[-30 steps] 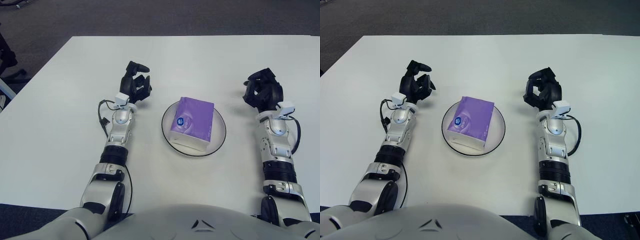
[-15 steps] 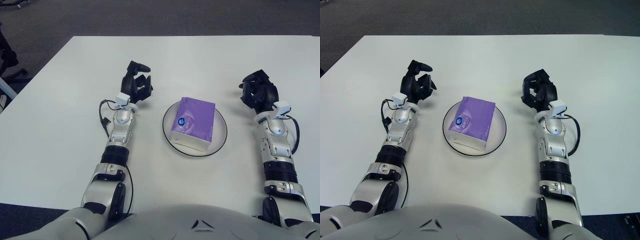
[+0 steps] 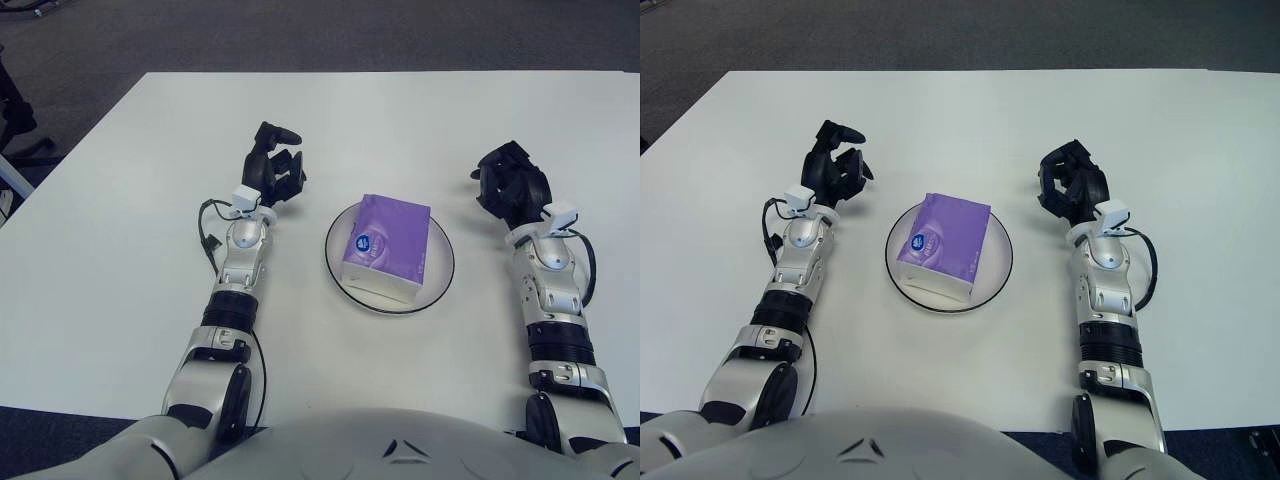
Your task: Put the tissue paper into the plate.
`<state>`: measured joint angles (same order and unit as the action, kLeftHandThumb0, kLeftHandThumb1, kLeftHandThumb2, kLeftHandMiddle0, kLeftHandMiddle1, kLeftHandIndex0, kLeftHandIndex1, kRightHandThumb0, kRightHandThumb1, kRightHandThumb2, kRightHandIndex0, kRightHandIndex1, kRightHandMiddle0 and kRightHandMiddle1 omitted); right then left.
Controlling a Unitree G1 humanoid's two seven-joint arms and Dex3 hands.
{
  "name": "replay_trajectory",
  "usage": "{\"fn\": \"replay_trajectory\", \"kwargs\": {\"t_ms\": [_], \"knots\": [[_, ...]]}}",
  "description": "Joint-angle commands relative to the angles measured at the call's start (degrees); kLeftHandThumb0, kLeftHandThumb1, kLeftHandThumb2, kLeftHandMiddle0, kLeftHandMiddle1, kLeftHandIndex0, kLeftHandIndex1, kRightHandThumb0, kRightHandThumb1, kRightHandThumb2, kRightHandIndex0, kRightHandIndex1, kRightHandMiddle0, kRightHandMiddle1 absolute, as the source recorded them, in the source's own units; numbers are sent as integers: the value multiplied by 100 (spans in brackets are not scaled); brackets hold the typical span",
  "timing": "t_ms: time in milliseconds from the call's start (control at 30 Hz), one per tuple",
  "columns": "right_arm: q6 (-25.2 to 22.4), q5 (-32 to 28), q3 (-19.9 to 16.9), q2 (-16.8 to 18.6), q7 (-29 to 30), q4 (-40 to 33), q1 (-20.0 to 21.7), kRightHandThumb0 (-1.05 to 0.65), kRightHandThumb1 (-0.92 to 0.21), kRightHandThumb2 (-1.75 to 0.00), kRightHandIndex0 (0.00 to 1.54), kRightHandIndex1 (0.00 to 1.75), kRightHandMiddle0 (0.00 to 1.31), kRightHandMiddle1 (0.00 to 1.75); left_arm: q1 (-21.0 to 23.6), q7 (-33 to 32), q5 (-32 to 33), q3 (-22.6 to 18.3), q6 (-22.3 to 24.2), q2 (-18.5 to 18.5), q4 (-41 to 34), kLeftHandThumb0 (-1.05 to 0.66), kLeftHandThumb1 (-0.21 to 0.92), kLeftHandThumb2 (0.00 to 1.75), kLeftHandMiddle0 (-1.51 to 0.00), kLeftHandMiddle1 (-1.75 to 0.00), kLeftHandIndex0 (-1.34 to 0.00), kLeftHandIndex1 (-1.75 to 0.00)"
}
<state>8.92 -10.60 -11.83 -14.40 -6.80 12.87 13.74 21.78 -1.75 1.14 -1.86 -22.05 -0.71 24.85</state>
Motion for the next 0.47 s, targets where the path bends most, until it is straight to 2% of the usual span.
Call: {"fn": "replay_trajectory", "kwargs": {"t_ms": [0,433], "knots": [[-50,-43,20,244,-36,290,-344,-37,-76,-73,74,175,30,175,-790,-43,-36,24,-52,-150,448,-37,73,77,-83,-175,-32,-175],[-66,-25,29,243,-84,313,-337,-37,-76,-72,73,175,30,175,-781,-15,-18,13,-98,-147,499,-37,72,79,-83,-175,-33,-175]]}}
